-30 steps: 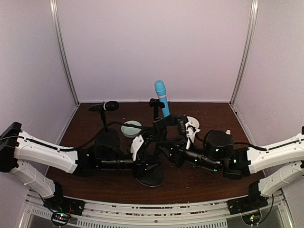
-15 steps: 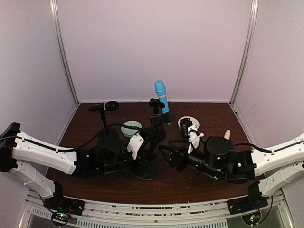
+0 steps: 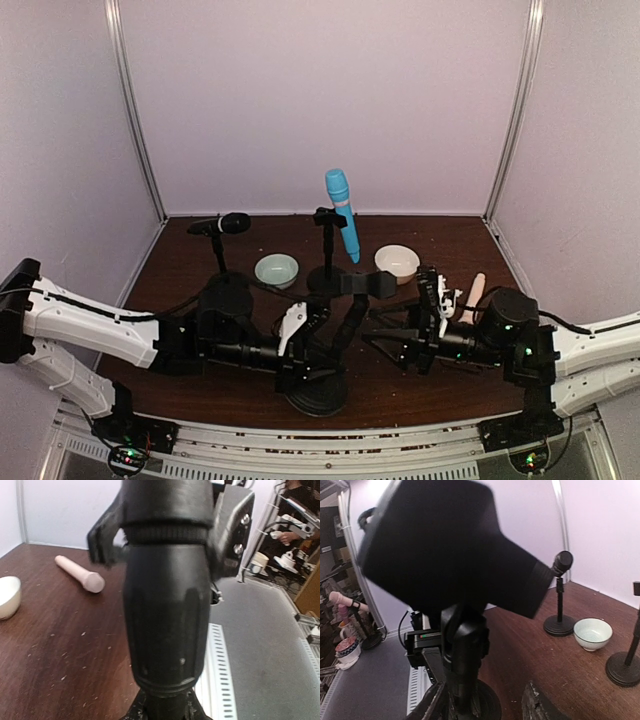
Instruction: Attach the microphones to the stand
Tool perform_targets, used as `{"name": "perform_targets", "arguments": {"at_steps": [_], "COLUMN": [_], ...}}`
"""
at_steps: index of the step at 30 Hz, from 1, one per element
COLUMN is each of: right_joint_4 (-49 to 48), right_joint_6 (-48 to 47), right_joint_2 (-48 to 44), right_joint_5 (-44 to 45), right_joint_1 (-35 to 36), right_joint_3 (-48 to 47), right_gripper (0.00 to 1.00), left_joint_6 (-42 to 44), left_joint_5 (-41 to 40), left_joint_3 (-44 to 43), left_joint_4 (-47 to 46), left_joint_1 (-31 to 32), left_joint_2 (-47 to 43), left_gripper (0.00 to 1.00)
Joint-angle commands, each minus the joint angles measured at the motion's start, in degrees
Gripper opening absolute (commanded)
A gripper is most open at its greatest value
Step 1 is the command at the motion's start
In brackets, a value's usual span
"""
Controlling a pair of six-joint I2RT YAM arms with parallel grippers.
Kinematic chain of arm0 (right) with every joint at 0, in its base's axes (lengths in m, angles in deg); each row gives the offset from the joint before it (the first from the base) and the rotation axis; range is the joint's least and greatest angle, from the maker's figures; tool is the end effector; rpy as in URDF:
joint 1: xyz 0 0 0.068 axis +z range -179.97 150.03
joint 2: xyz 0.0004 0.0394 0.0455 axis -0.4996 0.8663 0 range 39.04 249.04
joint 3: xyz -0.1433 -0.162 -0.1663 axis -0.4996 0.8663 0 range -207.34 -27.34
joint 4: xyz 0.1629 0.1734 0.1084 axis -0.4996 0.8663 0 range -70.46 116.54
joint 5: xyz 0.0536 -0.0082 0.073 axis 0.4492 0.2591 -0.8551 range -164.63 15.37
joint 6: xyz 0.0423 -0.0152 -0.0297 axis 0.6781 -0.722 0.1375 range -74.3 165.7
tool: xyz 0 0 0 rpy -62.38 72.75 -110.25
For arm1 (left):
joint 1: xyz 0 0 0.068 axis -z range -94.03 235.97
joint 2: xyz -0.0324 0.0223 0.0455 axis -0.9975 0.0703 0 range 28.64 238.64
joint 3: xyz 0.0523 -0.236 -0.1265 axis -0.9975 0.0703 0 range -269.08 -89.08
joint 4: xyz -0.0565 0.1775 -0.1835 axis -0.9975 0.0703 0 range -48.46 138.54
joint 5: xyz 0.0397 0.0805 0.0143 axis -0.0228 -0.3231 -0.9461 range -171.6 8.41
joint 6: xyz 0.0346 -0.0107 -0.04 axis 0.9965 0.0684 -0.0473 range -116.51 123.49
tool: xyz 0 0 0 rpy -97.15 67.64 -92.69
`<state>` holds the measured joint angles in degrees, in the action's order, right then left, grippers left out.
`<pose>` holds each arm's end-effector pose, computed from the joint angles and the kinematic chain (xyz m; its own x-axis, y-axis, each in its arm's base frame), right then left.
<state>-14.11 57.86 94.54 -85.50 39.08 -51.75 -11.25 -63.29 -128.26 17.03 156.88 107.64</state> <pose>0.0723 0.2080 0.2608 -0.1918 0.0776 -0.9784 -0.9658 0.1624 0.2022 0.0876 -0.2874 0.2334 -0.3370 0.2351 -0.9117 0.9415 0.0869 -0.3256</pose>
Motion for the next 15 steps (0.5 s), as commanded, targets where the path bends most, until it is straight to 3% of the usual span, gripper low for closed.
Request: {"name": "perform_targets", "arguments": {"at_steps": [1,5,12,15], "right_joint_4": [-9.65,-12.48,-14.26,-13.75], "right_joint_6": [-0.96,0.41,1.15,2.20], "right_joint_2": [3.80,6.10,6.00,6.25], "right_joint_5": [-11.07,-12.43,-11.19,-7.92], "right_joint_1": [-0.26,-0.27,-0.32,-0.26], "right_joint_3": [-1.10,-1.57,-0.47,-0.60], "right_gripper": [0.48,0.40,0.18,0.09], "left_joint_6": [-0.42,-0.29,-0.20,-0.22], "left_joint_5": [8.91,9.42,8.63,4.26], "left_joint_3": [-5.01,-6.05,-6.58,-7.50], "left_joint_4": [-7.72,-6.78,-5.27,-2.87], "left_joint_1": [0.08,0.10,0.10,0.10], "left_joint_2": [1.71,2.34,2.92,3.44], "left_gripper": [0.00,0.00,0.00,0.00]}}
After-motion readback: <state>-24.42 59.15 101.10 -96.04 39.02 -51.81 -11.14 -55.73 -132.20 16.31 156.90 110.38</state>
